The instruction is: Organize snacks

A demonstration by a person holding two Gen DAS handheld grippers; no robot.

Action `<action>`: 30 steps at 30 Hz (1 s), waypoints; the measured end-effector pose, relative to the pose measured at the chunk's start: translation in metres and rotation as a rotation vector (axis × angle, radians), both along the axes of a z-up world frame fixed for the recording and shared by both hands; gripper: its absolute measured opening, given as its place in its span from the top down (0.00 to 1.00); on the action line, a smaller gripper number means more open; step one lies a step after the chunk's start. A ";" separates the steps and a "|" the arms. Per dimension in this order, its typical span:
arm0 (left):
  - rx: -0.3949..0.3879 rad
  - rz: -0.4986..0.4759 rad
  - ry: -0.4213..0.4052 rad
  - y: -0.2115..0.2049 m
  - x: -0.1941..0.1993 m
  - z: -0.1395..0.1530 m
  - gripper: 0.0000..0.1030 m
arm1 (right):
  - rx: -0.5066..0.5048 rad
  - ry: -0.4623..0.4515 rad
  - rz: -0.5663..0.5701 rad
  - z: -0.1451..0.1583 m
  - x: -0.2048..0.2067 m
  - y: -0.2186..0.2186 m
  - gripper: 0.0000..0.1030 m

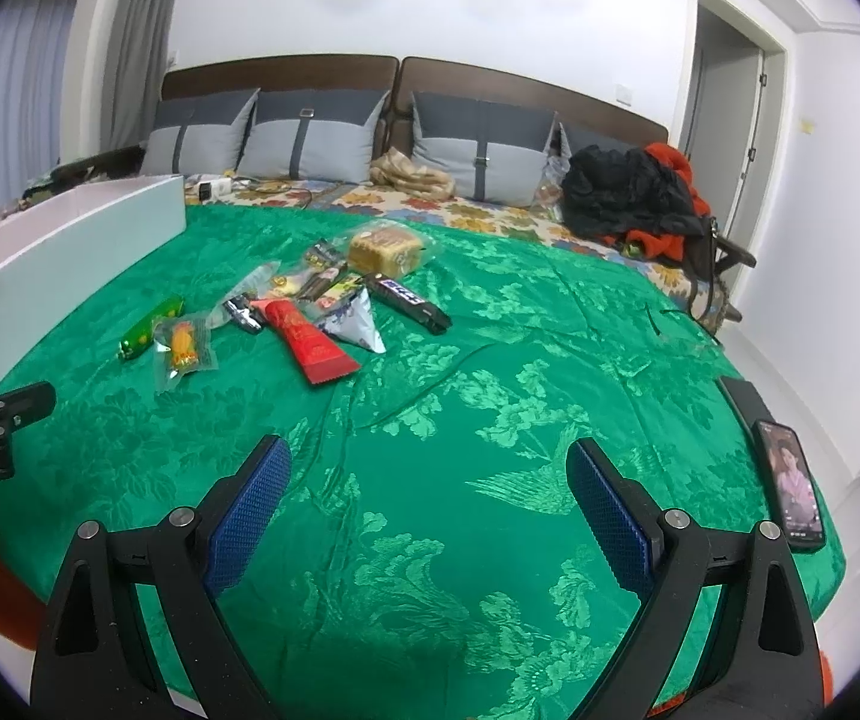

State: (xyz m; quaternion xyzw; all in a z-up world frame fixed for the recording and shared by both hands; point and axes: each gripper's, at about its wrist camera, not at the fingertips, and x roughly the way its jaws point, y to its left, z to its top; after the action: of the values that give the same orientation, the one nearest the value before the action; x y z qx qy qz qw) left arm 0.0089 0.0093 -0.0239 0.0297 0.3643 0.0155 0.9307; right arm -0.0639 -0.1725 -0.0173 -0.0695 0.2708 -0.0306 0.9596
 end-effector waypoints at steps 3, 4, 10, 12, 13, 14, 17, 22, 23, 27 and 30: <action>0.001 0.000 0.002 0.000 0.001 -0.001 0.00 | -0.001 0.000 0.002 -0.001 0.000 0.000 0.08; 0.001 0.000 0.001 0.000 0.001 -0.001 0.00 | -0.001 -0.001 0.002 0.000 0.000 0.001 0.08; 0.005 -0.003 0.006 0.000 0.000 -0.003 0.00 | -0.003 0.002 0.002 -0.001 0.001 0.002 0.08; 0.006 -0.003 0.006 0.000 0.000 -0.003 0.00 | -0.005 0.002 0.004 -0.001 0.002 0.003 0.08; 0.006 -0.002 0.006 0.000 0.000 -0.003 0.00 | -0.005 0.002 0.005 -0.002 0.002 0.003 0.08; 0.006 -0.002 0.007 0.000 0.000 -0.003 0.00 | -0.004 0.001 0.005 -0.001 0.002 0.003 0.08; 0.005 0.000 0.011 0.000 0.000 -0.004 0.00 | -0.005 0.002 0.006 -0.002 0.002 0.004 0.08; 0.007 -0.001 0.017 0.000 0.001 -0.006 0.00 | -0.006 0.007 0.009 -0.003 0.003 0.005 0.08; 0.007 0.000 0.019 0.001 0.002 -0.006 0.00 | -0.007 0.008 0.011 -0.004 0.003 0.005 0.08; 0.007 0.001 0.023 0.001 0.002 -0.008 0.00 | -0.006 0.012 0.012 -0.005 0.003 0.005 0.08; 0.007 0.002 0.027 0.002 0.003 -0.009 0.00 | -0.006 0.013 0.013 -0.006 0.003 0.005 0.08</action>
State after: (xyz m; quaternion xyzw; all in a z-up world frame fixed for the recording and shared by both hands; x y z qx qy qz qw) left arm 0.0123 0.0108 -0.0329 0.0326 0.3768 0.0174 0.9255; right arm -0.0607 -0.1679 -0.0232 -0.0743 0.2766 -0.0249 0.9578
